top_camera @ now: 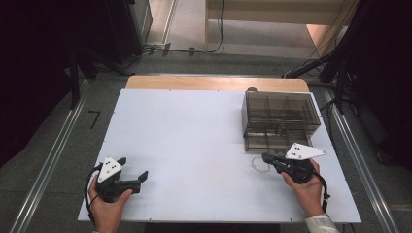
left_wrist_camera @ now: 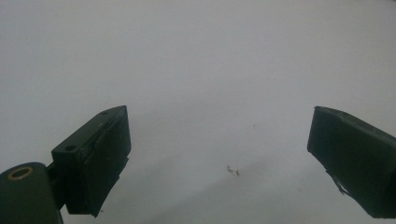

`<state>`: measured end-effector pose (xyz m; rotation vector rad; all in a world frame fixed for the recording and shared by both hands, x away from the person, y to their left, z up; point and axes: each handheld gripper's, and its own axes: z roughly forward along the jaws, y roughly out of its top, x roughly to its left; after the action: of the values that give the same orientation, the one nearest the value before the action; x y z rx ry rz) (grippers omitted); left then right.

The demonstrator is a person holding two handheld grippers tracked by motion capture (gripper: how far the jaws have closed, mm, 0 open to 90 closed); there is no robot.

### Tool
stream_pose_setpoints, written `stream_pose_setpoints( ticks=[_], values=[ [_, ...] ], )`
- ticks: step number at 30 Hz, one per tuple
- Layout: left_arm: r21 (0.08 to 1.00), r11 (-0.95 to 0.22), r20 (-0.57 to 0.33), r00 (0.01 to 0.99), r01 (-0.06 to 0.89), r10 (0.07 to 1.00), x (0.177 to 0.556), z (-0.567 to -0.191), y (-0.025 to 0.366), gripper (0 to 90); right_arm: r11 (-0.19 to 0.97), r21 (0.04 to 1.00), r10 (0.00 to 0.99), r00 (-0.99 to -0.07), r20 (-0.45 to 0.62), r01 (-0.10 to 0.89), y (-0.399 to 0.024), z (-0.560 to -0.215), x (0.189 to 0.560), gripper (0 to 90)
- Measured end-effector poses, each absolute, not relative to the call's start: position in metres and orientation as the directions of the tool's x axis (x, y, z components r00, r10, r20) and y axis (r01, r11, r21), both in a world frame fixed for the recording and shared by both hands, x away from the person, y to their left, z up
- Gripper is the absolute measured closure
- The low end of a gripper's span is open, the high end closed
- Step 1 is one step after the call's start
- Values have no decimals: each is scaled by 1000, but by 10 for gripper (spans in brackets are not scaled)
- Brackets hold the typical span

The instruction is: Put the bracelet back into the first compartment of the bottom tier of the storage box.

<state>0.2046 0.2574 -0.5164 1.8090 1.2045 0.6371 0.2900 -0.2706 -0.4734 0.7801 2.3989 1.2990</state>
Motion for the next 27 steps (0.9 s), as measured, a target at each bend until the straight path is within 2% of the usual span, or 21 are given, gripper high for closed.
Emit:
stream_pose_setpoints(
  ticks=[27],
  values=[
    [859,-174,-43,407,482,912,205,-516,257,69,399,868,624,-781,-20,297,-275,-453,300,856]
  ],
)
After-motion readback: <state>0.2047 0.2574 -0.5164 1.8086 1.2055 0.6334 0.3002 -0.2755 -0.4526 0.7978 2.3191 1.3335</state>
